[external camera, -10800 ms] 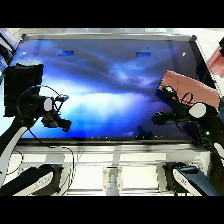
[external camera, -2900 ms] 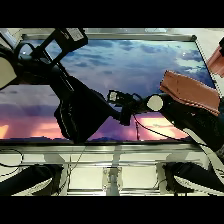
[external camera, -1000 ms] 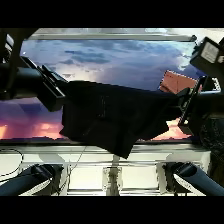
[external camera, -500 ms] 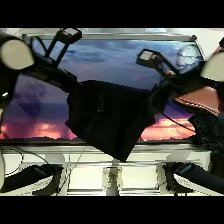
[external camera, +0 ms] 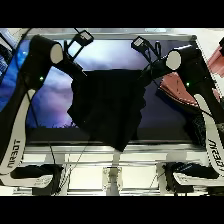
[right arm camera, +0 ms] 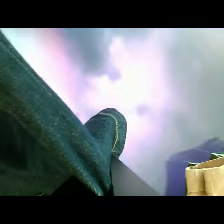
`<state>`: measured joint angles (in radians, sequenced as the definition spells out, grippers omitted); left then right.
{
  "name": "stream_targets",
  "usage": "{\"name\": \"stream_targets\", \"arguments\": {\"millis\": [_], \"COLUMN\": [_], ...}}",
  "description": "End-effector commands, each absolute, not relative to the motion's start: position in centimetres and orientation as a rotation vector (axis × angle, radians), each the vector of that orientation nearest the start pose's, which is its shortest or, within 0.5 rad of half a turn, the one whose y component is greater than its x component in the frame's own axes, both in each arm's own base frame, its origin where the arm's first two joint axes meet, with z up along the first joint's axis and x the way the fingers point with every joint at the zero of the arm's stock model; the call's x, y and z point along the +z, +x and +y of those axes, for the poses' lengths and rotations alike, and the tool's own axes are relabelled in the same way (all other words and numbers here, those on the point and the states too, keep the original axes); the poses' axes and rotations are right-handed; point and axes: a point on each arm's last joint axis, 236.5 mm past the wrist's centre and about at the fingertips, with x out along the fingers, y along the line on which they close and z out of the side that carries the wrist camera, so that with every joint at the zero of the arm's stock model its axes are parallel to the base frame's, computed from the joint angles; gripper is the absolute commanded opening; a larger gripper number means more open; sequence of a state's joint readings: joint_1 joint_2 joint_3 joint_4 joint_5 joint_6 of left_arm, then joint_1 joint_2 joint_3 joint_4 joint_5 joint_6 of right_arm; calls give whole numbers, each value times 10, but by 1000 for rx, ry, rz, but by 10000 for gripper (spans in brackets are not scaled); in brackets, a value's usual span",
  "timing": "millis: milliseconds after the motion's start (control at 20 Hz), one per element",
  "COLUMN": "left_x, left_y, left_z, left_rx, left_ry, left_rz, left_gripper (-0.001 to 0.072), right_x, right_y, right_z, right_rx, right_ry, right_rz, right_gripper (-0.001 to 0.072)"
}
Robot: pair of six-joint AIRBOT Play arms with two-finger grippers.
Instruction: Fold the clothes and pants, and hang the long-sleeved shirts on hangers.
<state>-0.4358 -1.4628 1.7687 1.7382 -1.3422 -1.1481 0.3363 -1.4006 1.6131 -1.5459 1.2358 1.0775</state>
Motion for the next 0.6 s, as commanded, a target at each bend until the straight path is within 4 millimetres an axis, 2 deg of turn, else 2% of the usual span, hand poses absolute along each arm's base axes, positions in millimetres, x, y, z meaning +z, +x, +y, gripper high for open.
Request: {"name": "stream_targets", "arguments": {"millis": [0,100,300,400,550], "left_x": [113,87,41,29,29], "left_y": [449,434,391,374,362], "left_z": [-155,-143,-118,-109,-107], "left_rx": [-524,-534,-572,-585,-609], "left_ry": [868,876,917,927,934], "left_rz": [969,1058,1200,1242,1257], "left_gripper": [26,26,26,27,27], "right_x": [105,87,44,30,35], "right_y": [431,409,343,309,273], "right_z": [151,153,168,171,181], "right_rx": [622,669,803,848,908], "right_ry": [-630,-602,-480,-419,-335], "right_rz": [978,1064,1222,1270,1272], "right_gripper": [11,11,11,11,12]}}
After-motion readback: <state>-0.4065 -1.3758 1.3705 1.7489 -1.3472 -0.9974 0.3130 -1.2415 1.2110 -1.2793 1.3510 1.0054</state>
